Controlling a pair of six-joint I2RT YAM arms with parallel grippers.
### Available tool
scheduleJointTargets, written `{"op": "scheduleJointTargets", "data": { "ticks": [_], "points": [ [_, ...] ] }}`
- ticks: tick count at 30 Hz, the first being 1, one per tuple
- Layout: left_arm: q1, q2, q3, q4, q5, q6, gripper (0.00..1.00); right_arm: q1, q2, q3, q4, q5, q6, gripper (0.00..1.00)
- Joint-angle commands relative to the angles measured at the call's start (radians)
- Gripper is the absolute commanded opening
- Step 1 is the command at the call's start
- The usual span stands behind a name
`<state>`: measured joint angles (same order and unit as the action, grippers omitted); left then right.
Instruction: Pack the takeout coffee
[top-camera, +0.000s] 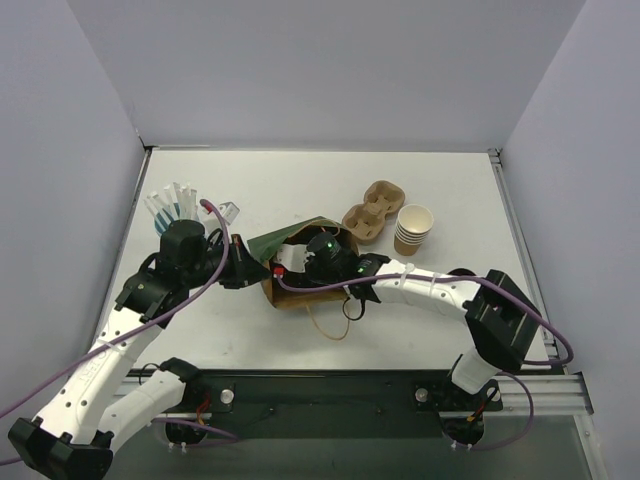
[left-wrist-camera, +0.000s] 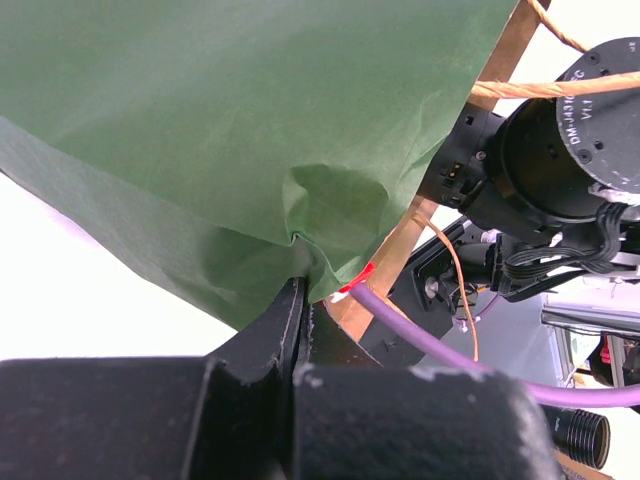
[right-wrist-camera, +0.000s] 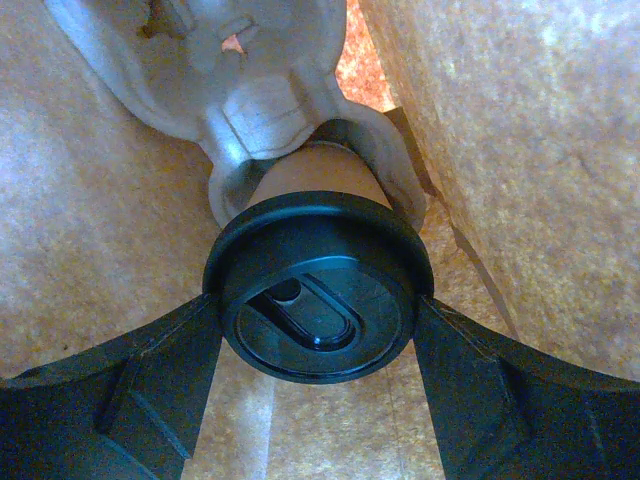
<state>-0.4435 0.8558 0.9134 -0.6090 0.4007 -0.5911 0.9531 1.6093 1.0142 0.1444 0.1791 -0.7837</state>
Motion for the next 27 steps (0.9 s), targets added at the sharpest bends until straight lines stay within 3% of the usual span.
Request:
{"op": "scheduleJointTargets", "data": {
  "ticks": [1,9,21,27],
  "points": [
    [0.0,-0.008,0.039,0.008,0.02,-0.003,0.0,-0.013,-0.071,0.032,-0.08,-0.018,0.043,0.77],
    [0.0,-0.012,0.039,0.008,0.021,-0.003,0.0,-0.014,-0.097,0.049,-0.14,-0.009,0.055,0.84],
    [0.0,-0.021,0.027,0.015,0.024,-0.013,0.0,-0.017,-0.132,0.06,-0.189,0.01,0.075,0.83],
    [0.0,-0.026,0.022,0.015,0.029,-0.015,0.0,-0.02,-0.131,0.058,-0.204,0.003,0.074,0.77]
  ]
}}
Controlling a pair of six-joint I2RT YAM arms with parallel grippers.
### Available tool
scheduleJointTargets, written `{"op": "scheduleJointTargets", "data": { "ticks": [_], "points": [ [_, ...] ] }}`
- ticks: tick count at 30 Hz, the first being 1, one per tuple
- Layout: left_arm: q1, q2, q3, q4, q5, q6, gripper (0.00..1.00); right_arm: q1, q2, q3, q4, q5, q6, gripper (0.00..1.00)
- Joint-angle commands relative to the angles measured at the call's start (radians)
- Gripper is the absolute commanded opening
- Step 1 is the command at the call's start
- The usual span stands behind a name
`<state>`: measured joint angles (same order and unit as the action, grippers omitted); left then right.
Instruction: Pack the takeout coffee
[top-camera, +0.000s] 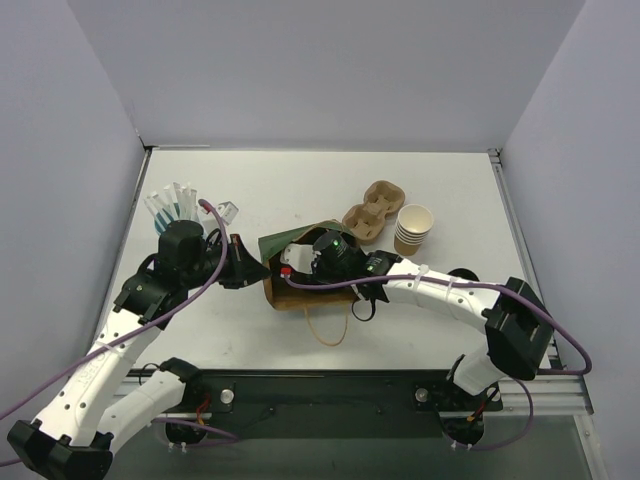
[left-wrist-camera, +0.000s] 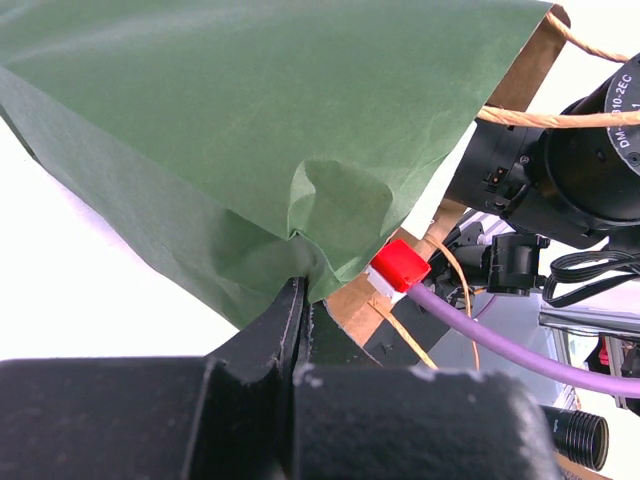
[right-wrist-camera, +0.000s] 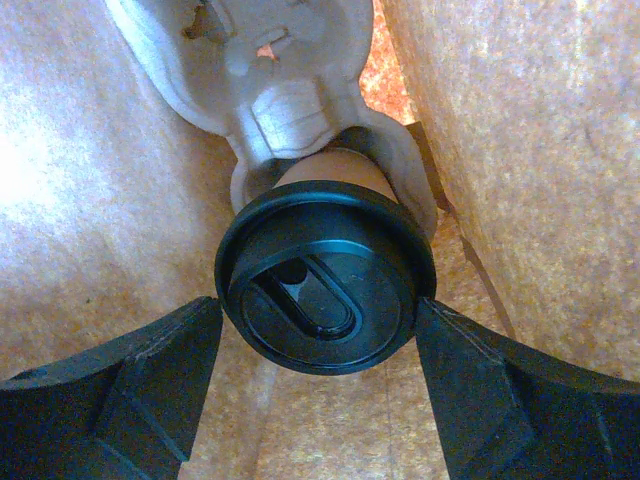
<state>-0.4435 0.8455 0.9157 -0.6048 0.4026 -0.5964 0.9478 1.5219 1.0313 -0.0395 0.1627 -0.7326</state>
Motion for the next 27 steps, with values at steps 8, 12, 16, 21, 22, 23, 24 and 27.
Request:
{"op": "scheduleJointTargets", "data": {
  "ticks": [8,12,16,21,22,23,24,27],
  "points": [
    [-0.001,-0.023,0.017,0.005,0.033,-0.017,0.0,-0.032,0.007,0.032,0.009,-0.008,0.029,0.66],
    [0.0,-0.025,0.009,0.002,0.035,-0.019,0.0,-0.035,0.038,0.044,0.02,-0.014,0.036,0.6],
    [-0.001,-0.019,0.011,0.005,0.036,-0.019,0.0,-0.043,0.064,0.062,0.026,-0.022,0.048,0.59],
    [0.0,-0.017,0.011,0.004,0.038,-0.019,0.0,-0.053,0.084,0.072,0.027,-0.028,0.058,0.59],
    [0.0,-0.017,0.009,0.005,0.036,-0.019,0.0,-0.057,0.086,0.07,0.029,-0.028,0.061,0.59],
    [0.0,-0.019,0.009,0.004,0.035,-0.019,0.0,-0.058,0.087,0.073,0.029,-0.032,0.062,0.59],
    [0.0,-0.017,0.009,0.005,0.036,-0.02,0.0,-0.06,0.089,0.072,0.029,-0.032,0.064,0.59],
    [0.0,-0.019,0.009,0.005,0.035,-0.02,0.0,-0.063,0.087,0.078,0.029,-0.031,0.067,0.61]
  ]
}}
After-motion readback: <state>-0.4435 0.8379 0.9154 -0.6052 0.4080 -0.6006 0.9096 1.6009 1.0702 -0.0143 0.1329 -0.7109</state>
